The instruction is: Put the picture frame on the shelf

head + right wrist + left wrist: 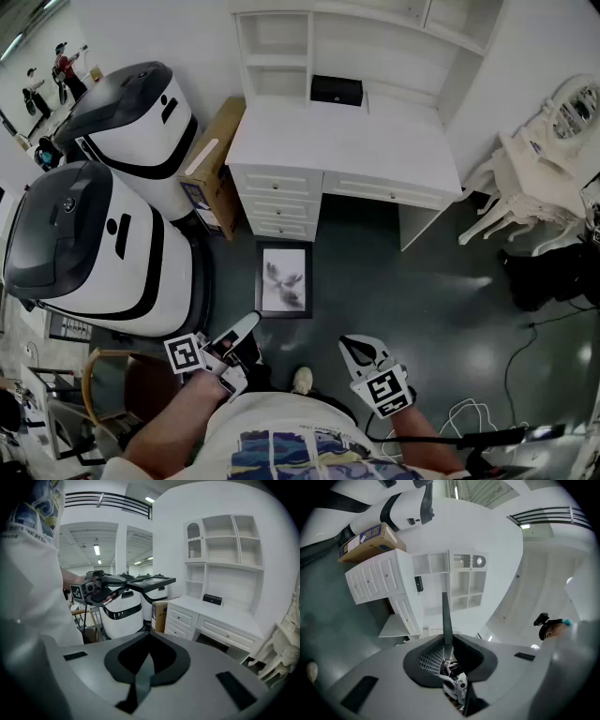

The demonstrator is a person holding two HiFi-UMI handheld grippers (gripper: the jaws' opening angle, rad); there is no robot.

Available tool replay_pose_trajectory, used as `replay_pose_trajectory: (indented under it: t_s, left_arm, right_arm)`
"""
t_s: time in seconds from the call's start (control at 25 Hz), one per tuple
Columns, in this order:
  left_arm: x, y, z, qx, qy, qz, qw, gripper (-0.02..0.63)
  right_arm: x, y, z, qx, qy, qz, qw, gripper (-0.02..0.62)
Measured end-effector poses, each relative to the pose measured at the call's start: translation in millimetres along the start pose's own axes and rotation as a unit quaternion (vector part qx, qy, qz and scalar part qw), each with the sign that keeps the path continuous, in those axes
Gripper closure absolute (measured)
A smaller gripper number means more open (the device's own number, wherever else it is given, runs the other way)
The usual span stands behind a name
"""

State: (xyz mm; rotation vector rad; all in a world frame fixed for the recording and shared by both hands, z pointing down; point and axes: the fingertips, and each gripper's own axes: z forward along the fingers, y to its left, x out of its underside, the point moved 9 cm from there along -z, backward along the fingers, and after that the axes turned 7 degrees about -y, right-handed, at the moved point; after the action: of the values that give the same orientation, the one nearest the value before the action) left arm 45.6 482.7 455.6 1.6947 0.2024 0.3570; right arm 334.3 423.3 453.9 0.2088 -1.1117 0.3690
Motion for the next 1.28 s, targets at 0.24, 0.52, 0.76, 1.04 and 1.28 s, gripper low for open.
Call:
replay_pose_trajectory:
  t_s: [0.24,0.52,0.76,1.04,1.28]
  left_arm:
    - [-24,6,-7,-0.004,-0.027,0.008,0.9996,0.536]
    - [-86,20,8,0.002,-0.029,0.016,0.9995,0.537]
    - [-163,34,32,0.017,-0.019,0.011,0.9996,0.536]
    - [-246,59,55,0.011,0.005,0.012,0.9999,0.537]
    - [-290,77,90,0.009,0.007,0.003,0.9999,0.536]
  right_arm:
    - [-9,2,29,-0.022,0.001,-0.014,1.0,0.571]
    - [-41,-13,82,-0.016,0.014,-0.026,0.999,0.571]
    - [-90,-22,154,-0.007,0.012,-0.044,0.999,0.569]
    - [-129,-21,222,0.023,0.013,-0.04,0.999,0.566]
    - [-139,-36,247,0.037,0.025,-0.024,0.999,0.538]
